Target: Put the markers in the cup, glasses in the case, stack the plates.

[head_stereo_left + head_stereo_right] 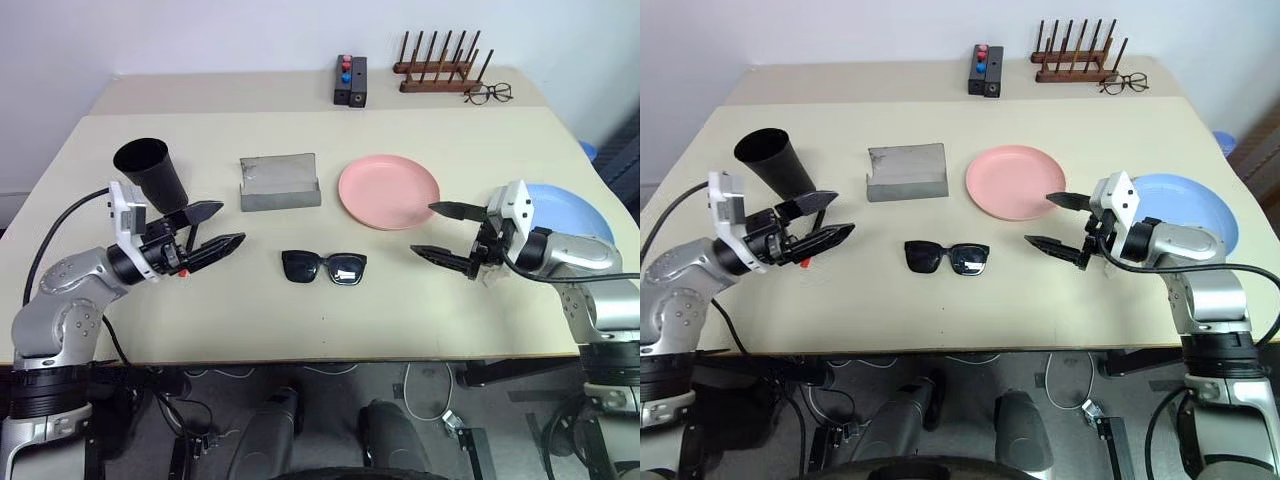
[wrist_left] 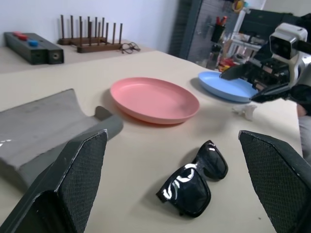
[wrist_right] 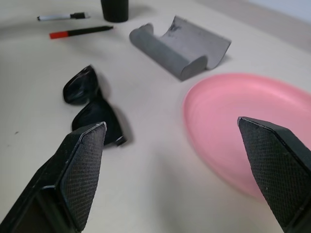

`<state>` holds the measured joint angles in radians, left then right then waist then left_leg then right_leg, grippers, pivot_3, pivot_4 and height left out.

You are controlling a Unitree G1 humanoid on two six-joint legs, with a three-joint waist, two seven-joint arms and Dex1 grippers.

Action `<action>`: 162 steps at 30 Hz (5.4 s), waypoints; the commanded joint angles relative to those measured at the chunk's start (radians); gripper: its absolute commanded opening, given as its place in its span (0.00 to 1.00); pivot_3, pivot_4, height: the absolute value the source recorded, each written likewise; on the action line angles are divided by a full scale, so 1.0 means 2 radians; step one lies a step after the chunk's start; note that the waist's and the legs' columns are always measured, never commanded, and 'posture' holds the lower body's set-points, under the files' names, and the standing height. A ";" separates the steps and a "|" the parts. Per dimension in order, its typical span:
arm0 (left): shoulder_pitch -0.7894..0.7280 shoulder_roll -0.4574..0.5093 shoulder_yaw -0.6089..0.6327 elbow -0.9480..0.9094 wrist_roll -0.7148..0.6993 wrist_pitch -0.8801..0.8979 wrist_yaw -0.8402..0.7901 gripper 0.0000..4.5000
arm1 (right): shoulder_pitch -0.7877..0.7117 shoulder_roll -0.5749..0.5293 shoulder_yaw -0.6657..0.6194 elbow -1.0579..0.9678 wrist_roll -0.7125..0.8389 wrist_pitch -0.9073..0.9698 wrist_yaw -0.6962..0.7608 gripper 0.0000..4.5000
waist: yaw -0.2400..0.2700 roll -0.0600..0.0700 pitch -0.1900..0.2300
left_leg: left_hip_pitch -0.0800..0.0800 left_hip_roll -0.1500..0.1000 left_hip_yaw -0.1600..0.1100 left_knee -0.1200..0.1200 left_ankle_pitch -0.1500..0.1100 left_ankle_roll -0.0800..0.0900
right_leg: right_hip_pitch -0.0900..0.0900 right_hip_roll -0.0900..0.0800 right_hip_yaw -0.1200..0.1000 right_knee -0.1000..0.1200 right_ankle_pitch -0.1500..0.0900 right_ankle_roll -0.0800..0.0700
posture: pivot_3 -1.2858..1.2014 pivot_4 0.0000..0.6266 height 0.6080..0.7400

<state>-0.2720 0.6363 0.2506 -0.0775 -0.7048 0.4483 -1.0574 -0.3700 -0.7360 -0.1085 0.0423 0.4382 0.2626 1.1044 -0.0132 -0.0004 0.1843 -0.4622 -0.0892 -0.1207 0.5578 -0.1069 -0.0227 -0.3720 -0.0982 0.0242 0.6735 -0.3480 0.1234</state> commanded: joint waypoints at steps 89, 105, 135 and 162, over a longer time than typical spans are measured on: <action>-0.071 0.134 0.107 0.060 0.097 0.021 0.012 0.01 | -0.092 0.173 0.095 -0.036 0.018 -0.014 -0.021 1.00 | -0.001 -0.002 0.000 | 0.000 0.000 -0.001 0.000 0.000 -0.001 | -0.001 0.000 0.000 0.004 0.001 0.000 | 0.52 0.24 1.00; -0.334 0.055 0.128 0.378 0.136 -0.295 0.116 0.01 | -0.118 0.179 0.070 -0.019 0.040 0.004 -0.021 1.00 | 0.001 -0.004 0.001 | 0.001 -0.001 -0.001 0.001 0.001 0.000 | -0.001 0.002 -0.002 0.004 0.002 0.003 | 0.52 0.24 1.00; -0.380 0.031 0.121 0.669 0.168 -0.484 0.090 0.01 | -0.074 0.146 0.072 -0.082 0.033 0.026 -0.042 1.00 | -0.015 -0.005 0.001 | 0.000 -0.001 -0.001 0.001 0.002 0.001 | 0.000 0.002 -0.001 0.006 0.002 0.003 | 0.52 0.24 1.00; -0.360 0.028 0.125 0.666 0.170 -0.480 0.088 0.01 | -0.057 0.141 0.079 -0.114 0.027 0.035 -0.064 1.00 | -0.015 -0.005 0.001 | 0.000 -0.001 -0.001 0.001 0.002 0.001 | 0.001 0.002 -0.001 0.006 0.002 0.003 | 0.52 0.24 1.00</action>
<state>-0.9886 0.6677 0.4860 1.2765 -0.3591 -0.4980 -0.8847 -0.4790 -0.4514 0.0533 -0.1465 0.4916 0.3427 0.9796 -0.0435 -0.0110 0.1866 -0.4616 -0.0903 -0.1222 0.5607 -0.1036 -0.0217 -0.3709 -0.0935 0.0214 0.6863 -0.3443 0.1296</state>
